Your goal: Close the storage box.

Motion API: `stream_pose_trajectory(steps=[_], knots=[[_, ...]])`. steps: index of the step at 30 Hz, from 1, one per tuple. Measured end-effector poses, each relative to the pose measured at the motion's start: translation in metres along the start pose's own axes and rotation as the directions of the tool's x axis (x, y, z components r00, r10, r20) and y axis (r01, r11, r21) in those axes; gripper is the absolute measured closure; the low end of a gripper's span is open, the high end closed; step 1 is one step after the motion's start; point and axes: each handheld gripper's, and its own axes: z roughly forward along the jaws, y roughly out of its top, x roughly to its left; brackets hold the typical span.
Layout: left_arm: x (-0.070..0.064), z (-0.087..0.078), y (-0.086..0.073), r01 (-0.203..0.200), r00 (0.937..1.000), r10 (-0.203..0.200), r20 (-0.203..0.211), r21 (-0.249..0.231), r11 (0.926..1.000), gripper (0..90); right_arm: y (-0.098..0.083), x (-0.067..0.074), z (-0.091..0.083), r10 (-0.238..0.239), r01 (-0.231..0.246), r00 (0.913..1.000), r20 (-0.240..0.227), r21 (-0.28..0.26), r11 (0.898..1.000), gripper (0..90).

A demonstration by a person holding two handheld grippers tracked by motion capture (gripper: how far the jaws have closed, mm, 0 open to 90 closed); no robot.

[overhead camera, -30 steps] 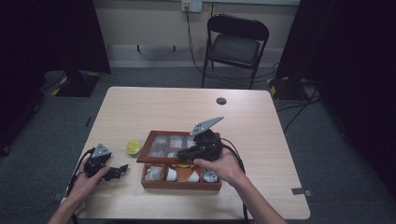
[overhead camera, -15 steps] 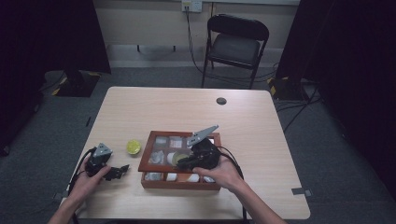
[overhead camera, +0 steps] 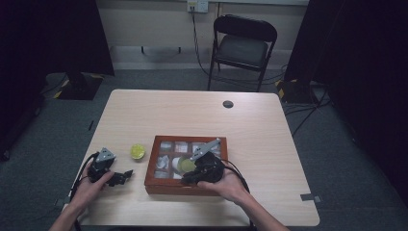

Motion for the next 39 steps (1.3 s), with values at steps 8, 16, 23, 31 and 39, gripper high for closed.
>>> stream_pose_trajectory(steps=[8, 16, 23, 31, 39], knots=[[0.0, 0.0, 0.0, -0.001, 1.0, 0.001, 0.0, 0.0, 1.0, 3.4, -0.006, 0.0, 0.004, 0.005, -0.005, 1.0, 0.008, 0.018, 1.0, 81.7], [0.0, 0.0, 0.0, -0.001, 1.0, 0.001, 0.0, 0.0, 1.0, 3.4, -0.011, 0.0, 0.008, 0.005, -0.005, 0.9999, 0.011, 0.005, 1.0, 81.6], [0.0, 0.0, 0.0, 0.002, 1.0, -0.002, 0.0, -0.002, 1.0, 3.4, -0.014, 0.002, 0.008, 0.012, -0.011, 0.9997, 0.023, -0.02, 1.0, 81.0], [0.0, 0.0, 0.0, 0.003, 1.0, -0.003, 0.0, -0.002, 1.0, 3.4, -0.017, -0.002, -0.001, 0.052, -0.051, 0.9986, 0.012, -0.082, 0.995, 71.7], [0.0, 0.0, 0.0, 0.0, 1.0, 0.0, 0.0, 0.0, 1.0, 3.4, -0.033, -0.012, -0.031, 0.124, -0.097, 0.9861, 0.111, -0.218, 0.971, 63.3]])
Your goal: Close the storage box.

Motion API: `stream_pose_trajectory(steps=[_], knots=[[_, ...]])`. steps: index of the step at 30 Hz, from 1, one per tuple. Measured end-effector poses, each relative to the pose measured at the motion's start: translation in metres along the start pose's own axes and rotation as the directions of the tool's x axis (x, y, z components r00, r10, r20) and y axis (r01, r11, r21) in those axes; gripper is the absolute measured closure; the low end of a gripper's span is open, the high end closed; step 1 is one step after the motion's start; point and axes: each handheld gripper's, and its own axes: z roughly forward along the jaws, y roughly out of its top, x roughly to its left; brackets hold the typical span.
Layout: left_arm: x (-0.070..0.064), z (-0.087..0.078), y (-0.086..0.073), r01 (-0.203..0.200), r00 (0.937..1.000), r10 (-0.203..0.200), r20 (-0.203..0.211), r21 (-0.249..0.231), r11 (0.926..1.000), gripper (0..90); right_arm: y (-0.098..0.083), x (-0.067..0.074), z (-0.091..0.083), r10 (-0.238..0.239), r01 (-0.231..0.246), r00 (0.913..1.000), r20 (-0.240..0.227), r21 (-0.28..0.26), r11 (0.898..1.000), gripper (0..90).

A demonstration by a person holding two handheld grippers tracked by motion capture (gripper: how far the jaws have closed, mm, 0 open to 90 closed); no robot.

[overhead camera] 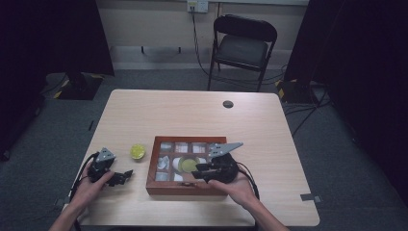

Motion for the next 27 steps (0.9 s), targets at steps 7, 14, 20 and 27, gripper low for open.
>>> stream_pose_trajectory(steps=[7, 14, 20, 27], knots=[[0.0, 0.0, 0.0, 0.002, 1.0, -0.002, 0.0, -0.002, 1.0, 3.4, -0.018, -0.021, -0.034, 0.106, -0.1, 0.9915, 0.076, -0.074, 0.992, 45.7], [0.0, 0.0, 0.0, 0.0, 1.0, 0.0, 0.0, 0.0, 1.0, 3.4, -0.036, -0.045, -0.061, 0.197, -0.18, 0.9643, 0.177, -0.112, 0.977, 32.7], [0.0, 0.0, 0.0, 0.0, 1.0, 0.0, 0.0, 0.0, 1.0, 3.4, -0.059, -0.068, -0.073, 0.266, -0.247, 0.9188, 0.292, -0.101, 0.964, 22.6], [0.0, 0.0, 0.0, 0.003, 1.0, -0.003, 0.001, -0.002, 1.0, 3.3, -0.086, -0.091, -0.076, 0.305, -0.3, 0.833, 0.462, -0.085, 0.95, 15.4]])
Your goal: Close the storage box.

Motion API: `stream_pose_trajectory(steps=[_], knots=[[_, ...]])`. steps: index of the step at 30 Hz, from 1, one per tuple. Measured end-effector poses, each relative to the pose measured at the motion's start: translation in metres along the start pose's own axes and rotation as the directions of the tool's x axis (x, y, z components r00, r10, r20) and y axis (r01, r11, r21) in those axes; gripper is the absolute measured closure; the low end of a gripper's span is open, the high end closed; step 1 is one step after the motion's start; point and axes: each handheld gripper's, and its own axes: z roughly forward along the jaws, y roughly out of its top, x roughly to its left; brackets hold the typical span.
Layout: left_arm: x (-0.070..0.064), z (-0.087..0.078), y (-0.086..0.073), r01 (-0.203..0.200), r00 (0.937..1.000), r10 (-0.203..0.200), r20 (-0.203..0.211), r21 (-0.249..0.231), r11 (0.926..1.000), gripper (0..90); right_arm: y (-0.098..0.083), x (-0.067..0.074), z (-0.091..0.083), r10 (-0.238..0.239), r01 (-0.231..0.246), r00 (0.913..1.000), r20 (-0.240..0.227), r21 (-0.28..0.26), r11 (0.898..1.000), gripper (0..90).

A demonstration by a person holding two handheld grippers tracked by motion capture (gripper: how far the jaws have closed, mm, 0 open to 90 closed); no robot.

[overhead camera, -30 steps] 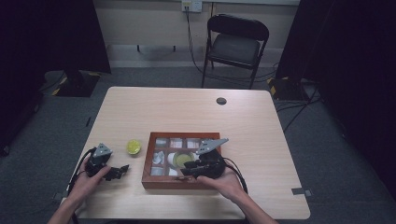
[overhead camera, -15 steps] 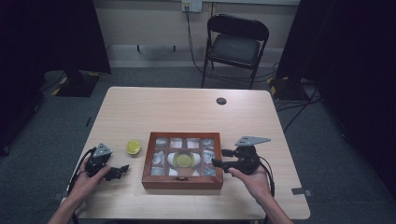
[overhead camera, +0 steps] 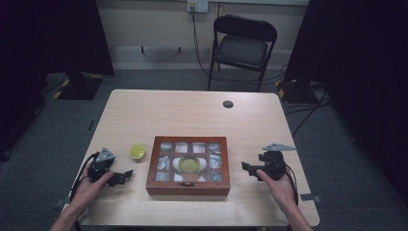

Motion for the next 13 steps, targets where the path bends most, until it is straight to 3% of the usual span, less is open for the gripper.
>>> stream_pose_trajectory(steps=[1, 2, 8, 9, 10, 13], knots=[[0.0, 0.0, 0.0, 0.0, 1.0, 0.0, -0.001, 0.0, 1.0, 3.4, -0.006, -0.006, 0.006, -0.005, 0.003, 0.9983, 0.059, 0.033, 0.999, 15.5], [0.0, 0.0, 0.0, -0.003, 1.0, 0.003, -0.001, 0.002, 1.0, 3.3, -0.009, -0.008, 0.009, -0.009, 0.005, 0.9965, 0.082, 0.049, 0.999, 15.8], [0.0, 0.0, 0.0, 0.007, 0.9999, -0.007, -0.011, 0.007, 0.9999, 2.5, -0.018, -0.012, 0.021, -0.02, 0.003, 0.9867, 0.162, 0.105, 0.994, 15.5], [0.0, 0.0, 0.0, 0.013, 0.9996, -0.012, -0.023, 0.012, 0.9999, 0.0, -0.022, -0.011, 0.023, -0.038, 0.023, 0.9794, 0.198, 0.08, 0.997, 13.9], [0.0, 0.0, 0.0, 0.013, 0.9996, -0.013, -0.023, 0.012, 0.9998, 0.0, -0.022, -0.011, 0.023, -0.038, 0.023, 0.9794, 0.198, 0.08, 0.997, 13.9], [0.0, 0.0, 0.0, 0.018, 0.9996, -0.018, -0.023, 0.012, 0.9998, 0.0, -0.029, -0.011, 0.026, -0.026, 0.026, 0.9764, 0.214, 0.004, 1.0, 12.2]])
